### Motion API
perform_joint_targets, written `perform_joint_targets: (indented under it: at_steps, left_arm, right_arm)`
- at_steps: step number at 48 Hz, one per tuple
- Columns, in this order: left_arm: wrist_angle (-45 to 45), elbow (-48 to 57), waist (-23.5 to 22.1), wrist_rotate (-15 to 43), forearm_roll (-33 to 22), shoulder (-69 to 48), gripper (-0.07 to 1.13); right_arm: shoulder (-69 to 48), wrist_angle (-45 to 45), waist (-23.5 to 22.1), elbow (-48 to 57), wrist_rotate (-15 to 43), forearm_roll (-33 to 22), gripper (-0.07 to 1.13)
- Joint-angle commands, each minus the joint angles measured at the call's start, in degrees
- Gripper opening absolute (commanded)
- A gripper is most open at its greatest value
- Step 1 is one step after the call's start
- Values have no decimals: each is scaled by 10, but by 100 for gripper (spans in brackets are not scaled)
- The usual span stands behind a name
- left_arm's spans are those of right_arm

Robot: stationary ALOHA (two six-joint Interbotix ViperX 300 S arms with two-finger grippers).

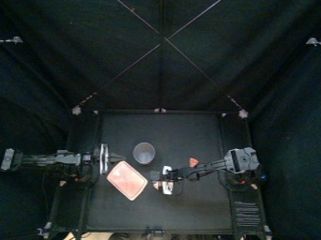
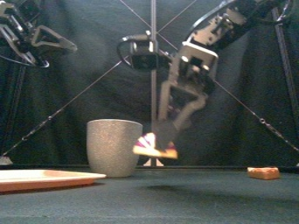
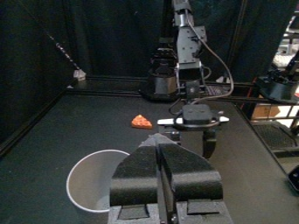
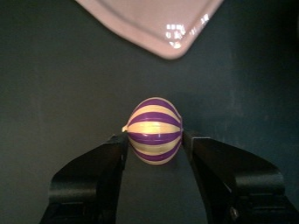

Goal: Pick the onion then place it on the pink plate
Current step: Drop onion on the pink plate and return to neutral

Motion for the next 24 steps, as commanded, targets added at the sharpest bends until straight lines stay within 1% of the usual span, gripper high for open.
perform_joint_targets:
  at_steps: [1,6,17,24]
  left_arm:
    - [-5,-8,1,0,0,1,30]
    - [-5,-8,2,1,0,1,30]
    - [-5,-6,4,1,1,1,30]
    - [-5,-4,4,1,2,1,30]
  right_arm:
    - [-22,-7,2,-54,-3,-21,82]
    - [4,-10,-3,-100,3,-44,82]
    - [90,-3,-12,-208,4,-38,82]
    - [149,21,-20,-285,4,-47,84]
